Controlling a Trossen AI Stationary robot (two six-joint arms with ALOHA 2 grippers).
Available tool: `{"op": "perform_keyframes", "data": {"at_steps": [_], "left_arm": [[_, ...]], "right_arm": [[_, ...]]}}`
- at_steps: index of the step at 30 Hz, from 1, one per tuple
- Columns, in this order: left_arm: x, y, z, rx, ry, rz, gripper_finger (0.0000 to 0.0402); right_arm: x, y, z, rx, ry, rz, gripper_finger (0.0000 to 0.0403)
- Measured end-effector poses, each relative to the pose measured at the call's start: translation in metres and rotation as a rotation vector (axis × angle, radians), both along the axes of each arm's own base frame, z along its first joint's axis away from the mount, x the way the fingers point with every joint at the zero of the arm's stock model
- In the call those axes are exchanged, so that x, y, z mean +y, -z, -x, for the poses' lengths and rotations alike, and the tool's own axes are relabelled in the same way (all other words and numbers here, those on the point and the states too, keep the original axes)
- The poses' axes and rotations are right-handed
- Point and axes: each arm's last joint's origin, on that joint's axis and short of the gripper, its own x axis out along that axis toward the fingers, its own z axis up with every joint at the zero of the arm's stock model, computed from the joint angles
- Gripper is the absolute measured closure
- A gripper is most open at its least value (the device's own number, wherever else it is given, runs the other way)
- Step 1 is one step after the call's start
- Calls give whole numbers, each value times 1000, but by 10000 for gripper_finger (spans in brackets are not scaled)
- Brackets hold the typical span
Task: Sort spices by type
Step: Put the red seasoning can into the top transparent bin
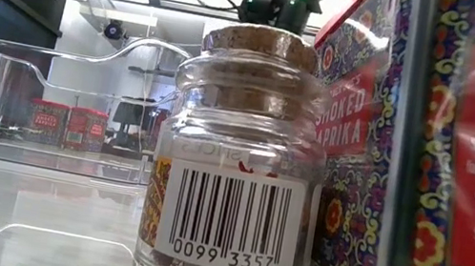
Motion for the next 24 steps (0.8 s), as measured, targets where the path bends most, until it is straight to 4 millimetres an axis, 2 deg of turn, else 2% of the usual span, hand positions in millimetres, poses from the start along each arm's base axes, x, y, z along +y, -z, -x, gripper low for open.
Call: {"op": "perform_keyframes", "data": {"at_steps": [2, 5, 6, 7, 13, 18, 24], "left_arm": [[0, 0, 0, -6, -5, 5, 153], [0, 0, 0, -29, -19, 23, 153], [0, 0, 0, -34, -21, 27, 153], [0, 0, 0, -35, -22, 27, 153], [0, 0, 0, -40, -25, 31, 153], [0, 0, 0, -47, -29, 36, 153], [0, 0, 0, -54, -33, 41, 153]], "right_arm": [[-2, -1, -8, -98, 10, -24, 216], [-7, 9, -20, -144, 30, -2, 341], [-9, 15, -23, -144, 49, 3, 371], [-10, 22, -26, -133, 65, -3, 384], [-17, 55, -31, -51, 122, -45, 399], [-16, 56, -37, -68, 112, 25, 401], [-17, 57, -34, -23, 95, 61, 401]]}}
